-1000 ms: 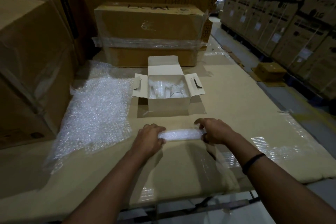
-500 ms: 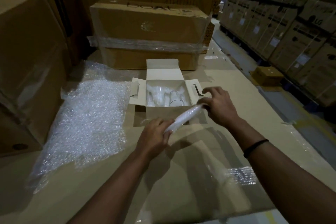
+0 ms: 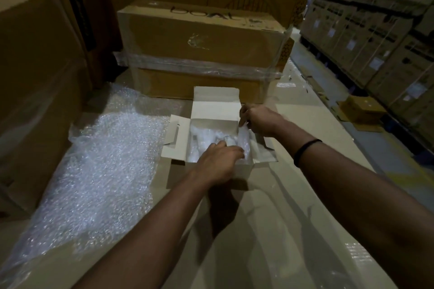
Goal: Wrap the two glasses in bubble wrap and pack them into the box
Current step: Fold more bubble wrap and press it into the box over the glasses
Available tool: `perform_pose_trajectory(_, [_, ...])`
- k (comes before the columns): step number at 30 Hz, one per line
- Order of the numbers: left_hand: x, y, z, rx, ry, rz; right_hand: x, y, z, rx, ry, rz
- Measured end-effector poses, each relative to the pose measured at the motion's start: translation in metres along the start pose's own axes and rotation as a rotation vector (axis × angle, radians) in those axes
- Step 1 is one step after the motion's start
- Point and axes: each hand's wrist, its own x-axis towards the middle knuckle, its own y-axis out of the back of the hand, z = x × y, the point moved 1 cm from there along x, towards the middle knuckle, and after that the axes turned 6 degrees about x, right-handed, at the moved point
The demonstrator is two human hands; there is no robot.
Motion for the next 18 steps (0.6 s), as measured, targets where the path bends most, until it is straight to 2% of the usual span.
perform_pose_trajectory(6, [0.021,-0.005,0.006,0.052,-0.036,-0.216,0.015,-0.013,0.005,-0.054,0.059,-0.210])
perform_pose_trajectory(12, [0.022,-0.013,0.012,0.189,-0.089,-0.201,0.030,-0.022,0.000,-0.052,-0.036,-0.319])
perform_pose_trajectory(14, [0.017,-0.017,0.013,0.191,-0.093,-0.133,0.034,-0.022,0.000,-0.089,-0.063,-0.360])
perform_pose_trajectory(18, [0.003,-0.025,0.010,0.032,-0.073,0.246,0.032,-0.026,-0.001,-0.153,-0.069,-0.362])
